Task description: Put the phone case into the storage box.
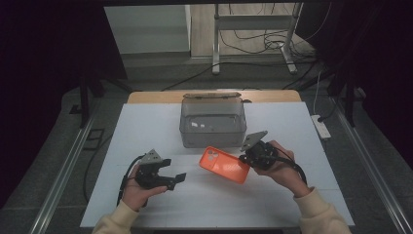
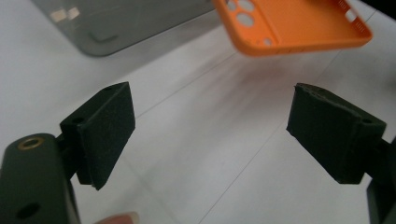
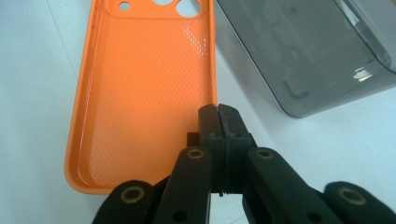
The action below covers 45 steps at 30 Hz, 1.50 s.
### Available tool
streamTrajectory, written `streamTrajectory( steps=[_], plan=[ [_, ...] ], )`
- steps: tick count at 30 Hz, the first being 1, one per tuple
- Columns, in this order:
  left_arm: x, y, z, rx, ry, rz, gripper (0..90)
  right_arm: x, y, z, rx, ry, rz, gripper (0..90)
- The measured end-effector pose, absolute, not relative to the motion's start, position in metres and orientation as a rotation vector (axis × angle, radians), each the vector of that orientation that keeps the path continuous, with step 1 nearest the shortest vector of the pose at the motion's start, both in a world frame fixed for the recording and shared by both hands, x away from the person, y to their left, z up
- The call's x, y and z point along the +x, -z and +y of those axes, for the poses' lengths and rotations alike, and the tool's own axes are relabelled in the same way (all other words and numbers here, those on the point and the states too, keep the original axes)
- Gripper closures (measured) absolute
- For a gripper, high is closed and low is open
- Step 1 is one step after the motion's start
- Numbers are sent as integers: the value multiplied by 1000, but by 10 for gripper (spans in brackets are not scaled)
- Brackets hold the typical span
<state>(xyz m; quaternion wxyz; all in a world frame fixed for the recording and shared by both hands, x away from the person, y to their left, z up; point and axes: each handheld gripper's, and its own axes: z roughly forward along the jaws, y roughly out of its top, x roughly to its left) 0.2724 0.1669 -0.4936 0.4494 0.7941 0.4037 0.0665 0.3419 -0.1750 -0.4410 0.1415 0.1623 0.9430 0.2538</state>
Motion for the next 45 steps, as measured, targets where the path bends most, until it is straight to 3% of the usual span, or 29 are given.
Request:
streamTrajectory(
  steps=[15,31,45],
  plan=[
    [307,475,131,1997,-122,969,150,341,441,-174,459,-738,2719,893],
    [333,483,105,2059,-15,967,165,340,440,-174,456,-733,2720,893],
    [344,489,93,2065,-12,979,201,339,441,-173,442,-728,2717,892]
  ],
)
